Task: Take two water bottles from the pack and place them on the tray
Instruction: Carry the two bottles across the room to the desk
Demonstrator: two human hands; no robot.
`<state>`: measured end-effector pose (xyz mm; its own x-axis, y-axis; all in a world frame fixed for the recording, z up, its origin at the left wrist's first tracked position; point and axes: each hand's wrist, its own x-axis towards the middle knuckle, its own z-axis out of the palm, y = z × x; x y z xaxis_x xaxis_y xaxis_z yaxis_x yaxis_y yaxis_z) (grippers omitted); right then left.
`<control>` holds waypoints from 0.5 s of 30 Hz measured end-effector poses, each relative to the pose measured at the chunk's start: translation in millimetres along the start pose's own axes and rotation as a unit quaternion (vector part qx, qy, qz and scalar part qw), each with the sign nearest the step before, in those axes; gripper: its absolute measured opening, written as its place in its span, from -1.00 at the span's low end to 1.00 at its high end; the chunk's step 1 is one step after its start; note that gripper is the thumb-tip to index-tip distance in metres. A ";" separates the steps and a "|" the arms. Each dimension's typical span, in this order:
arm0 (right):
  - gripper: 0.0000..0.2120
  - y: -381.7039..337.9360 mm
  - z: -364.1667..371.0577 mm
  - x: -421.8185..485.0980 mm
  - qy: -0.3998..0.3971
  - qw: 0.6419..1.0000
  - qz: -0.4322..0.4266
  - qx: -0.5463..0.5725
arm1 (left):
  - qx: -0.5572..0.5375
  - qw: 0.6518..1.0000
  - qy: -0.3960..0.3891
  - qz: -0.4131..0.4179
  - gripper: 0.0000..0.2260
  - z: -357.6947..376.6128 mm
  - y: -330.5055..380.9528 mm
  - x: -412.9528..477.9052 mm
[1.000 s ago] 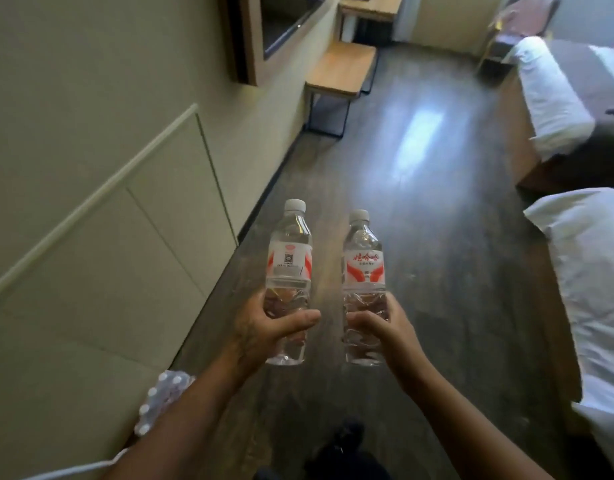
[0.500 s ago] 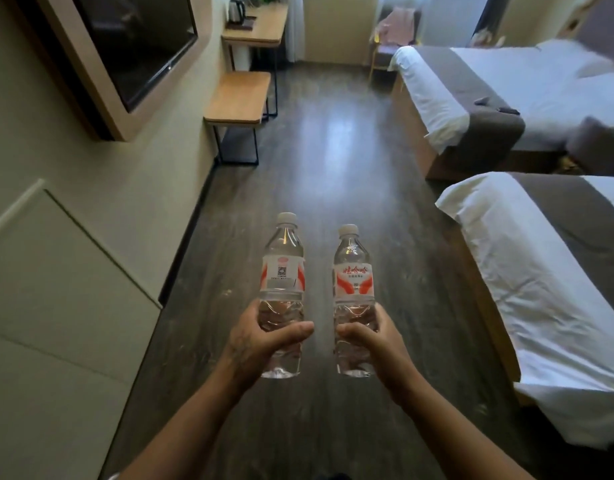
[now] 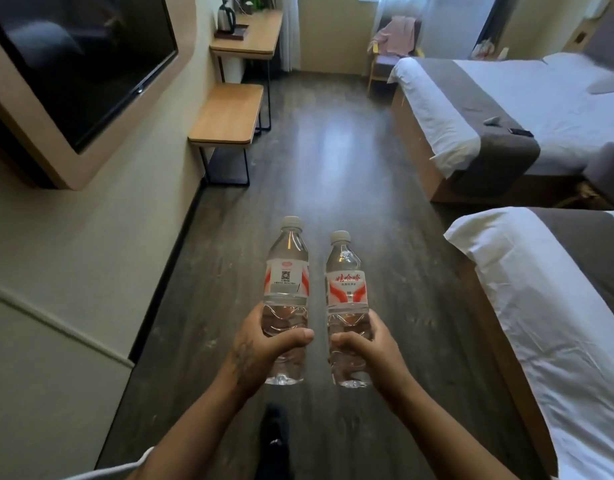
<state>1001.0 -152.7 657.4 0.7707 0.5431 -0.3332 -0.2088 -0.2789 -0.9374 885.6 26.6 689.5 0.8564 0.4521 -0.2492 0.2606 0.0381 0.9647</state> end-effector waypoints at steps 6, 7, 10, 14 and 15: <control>-0.29 -65.4 -3.0 159.9 0.035 0.999 0.011 0.022 | 0.005 0.999 -0.032 -0.015 -0.26 -34.9 51.6 178.0; -0.32 -74.2 -4.9 185.0 0.043 0.999 0.010 0.022 | 0.010 0.999 -0.034 -0.019 -0.27 -39.3 58.7 205.6; -0.35 -103.0 -10.8 256.9 0.053 0.998 0.012 0.040 | 0.015 0.999 -0.036 -0.025 -0.26 -49.1 80.7 283.1; -0.34 -137.4 -24.3 357.4 0.062 0.996 0.011 0.056 | 0.008 0.999 -0.045 -0.016 -0.29 -52.2 108.9 384.0; -0.33 -144.3 -28.8 385.3 0.064 0.996 0.010 0.058 | 0.007 0.999 -0.048 -0.016 -0.30 -52.1 114.1 412.3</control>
<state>1345.4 74.0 667.2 0.8344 0.4315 -0.3429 -0.2870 -0.1909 -0.9387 1245.2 263.8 701.2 0.8862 0.3634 -0.2873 0.2939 0.0383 0.9551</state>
